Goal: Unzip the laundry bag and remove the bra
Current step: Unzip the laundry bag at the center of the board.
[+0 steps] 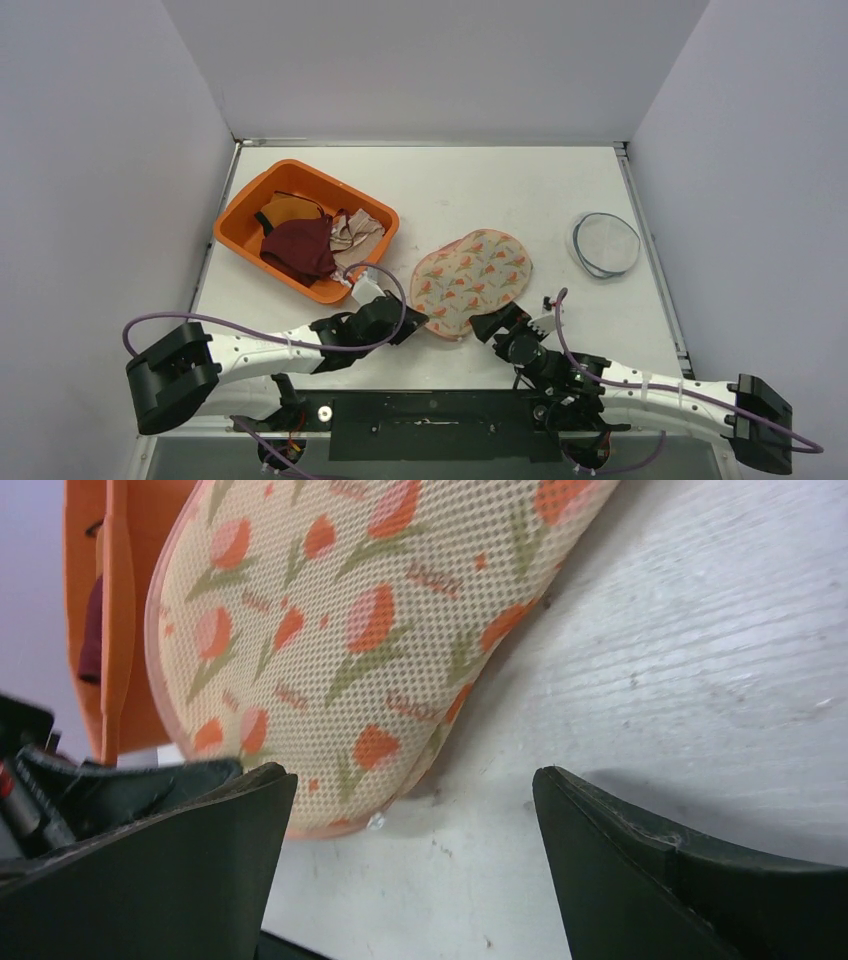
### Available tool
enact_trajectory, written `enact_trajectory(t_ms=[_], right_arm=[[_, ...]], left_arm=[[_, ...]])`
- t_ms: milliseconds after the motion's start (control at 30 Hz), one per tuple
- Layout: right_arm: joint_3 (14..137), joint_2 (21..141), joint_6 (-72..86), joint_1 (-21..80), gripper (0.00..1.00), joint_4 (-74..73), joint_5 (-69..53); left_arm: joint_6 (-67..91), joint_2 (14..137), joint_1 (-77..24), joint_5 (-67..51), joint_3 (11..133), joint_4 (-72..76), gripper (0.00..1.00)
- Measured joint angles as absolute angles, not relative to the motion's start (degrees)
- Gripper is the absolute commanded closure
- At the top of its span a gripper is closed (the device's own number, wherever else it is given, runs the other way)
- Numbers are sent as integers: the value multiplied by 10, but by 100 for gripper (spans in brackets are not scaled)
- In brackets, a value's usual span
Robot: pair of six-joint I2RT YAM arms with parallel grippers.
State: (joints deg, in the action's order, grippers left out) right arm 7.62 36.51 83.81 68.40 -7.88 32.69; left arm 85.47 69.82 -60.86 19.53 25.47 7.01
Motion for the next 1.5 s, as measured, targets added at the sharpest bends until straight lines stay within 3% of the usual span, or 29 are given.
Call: enact_trajectory(t_ms=[333, 433, 633, 867, 1000, 1133, 1233, 1367, 1500], right_arm=[[69, 534, 806, 506, 24, 101, 257], [80, 588, 771, 464, 36, 155, 225], [149, 709, 664, 395, 57, 185, 155], [309, 851, 476, 380, 58, 114, 121], [383, 905, 380, 390, 50, 66, 128], [432, 937, 311, 406, 23, 18, 161], [455, 941, 285, 419, 14, -16, 197], [457, 907, 278, 452, 12, -71, 243], [467, 837, 278, 511, 18, -127, 272]], left_arm=[[844, 718, -645, 221, 259, 64, 30], [825, 716, -646, 210, 271, 48, 23], [776, 654, -648, 191, 282, -18, 21], [724, 566, -656, 173, 283, -105, 21], [700, 525, -660, 177, 283, -137, 21], [685, 498, -663, 188, 283, -157, 21], [678, 486, -663, 195, 283, -167, 20], [670, 470, -663, 204, 283, -182, 20], [665, 452, -663, 214, 284, -199, 21]])
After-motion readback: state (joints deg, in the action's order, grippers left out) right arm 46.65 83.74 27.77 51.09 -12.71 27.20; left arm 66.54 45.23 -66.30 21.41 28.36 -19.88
